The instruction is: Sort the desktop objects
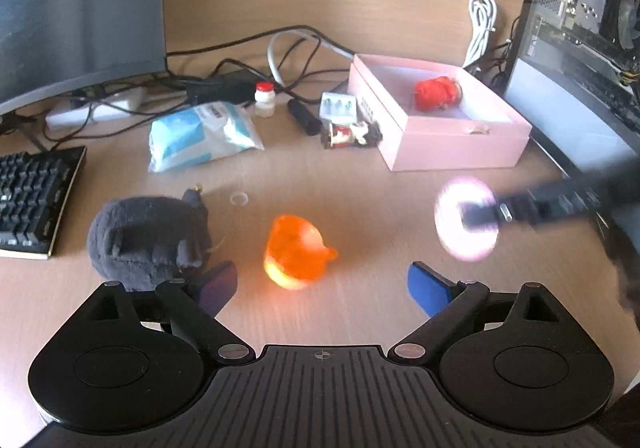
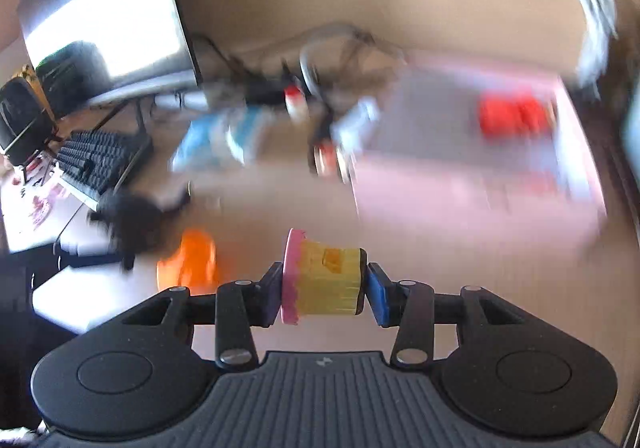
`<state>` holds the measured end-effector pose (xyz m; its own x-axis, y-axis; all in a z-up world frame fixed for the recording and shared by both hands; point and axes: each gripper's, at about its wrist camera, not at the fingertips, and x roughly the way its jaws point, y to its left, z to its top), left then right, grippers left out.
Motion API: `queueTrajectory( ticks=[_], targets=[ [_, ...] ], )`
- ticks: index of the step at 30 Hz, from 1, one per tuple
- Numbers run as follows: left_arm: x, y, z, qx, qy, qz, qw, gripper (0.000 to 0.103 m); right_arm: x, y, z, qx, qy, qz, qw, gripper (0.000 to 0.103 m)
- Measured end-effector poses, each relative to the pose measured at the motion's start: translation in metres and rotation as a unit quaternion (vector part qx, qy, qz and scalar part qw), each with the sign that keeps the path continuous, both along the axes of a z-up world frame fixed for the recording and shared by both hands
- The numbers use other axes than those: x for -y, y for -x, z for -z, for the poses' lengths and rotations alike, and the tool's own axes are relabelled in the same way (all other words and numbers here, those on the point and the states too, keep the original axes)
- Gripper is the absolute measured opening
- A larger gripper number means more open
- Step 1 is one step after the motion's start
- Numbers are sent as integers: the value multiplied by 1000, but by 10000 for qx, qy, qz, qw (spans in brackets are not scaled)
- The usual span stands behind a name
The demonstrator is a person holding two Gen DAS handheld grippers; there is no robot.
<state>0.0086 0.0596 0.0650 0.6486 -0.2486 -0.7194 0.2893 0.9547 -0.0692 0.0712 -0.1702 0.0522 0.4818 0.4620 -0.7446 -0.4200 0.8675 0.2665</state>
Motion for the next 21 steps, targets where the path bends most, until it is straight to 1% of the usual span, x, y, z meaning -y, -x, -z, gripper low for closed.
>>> queueTrajectory(
  ticks=[2,3,4,6,8,11,13,16,18,21],
  targets=[
    [4,5,2,-104,13,-40,9999,96,17,7,13,-613,-552,-2,9966,43],
    [8,10,1,-148,15,-42,9999,96,23,9,21,-915,-877,7,9919,43],
    [11,12,2,-174,7,-29,9998,96,28,11,26,-1115,-1110,-5,9876,43],
    [20,16,3,-213,-34,1,9998,96,38,11,34,-1406,-1500,-96,9786,43],
    [29,20,4,-246,-65,26,9997,96,49,13,38,-1459,-1598,-24,9763,43],
    [44,22,5,-352,-64,101,9993,96,66,18,32,-1036,-1368,218,9849,47],
    [57,25,4,-365,-77,326,9988,96,79,23,25,-754,-1215,347,9891,54],
    [82,29,4,-324,-150,689,9970,96,91,34,18,-270,-829,571,9946,56],
    [102,29,7,-297,-205,894,9953,96,99,46,11,88,-545,685,9961,57],
    [134,24,18,-260,-371,1144,9924,96,111,68,3,576,-163,635,9962,65]
  ],
)
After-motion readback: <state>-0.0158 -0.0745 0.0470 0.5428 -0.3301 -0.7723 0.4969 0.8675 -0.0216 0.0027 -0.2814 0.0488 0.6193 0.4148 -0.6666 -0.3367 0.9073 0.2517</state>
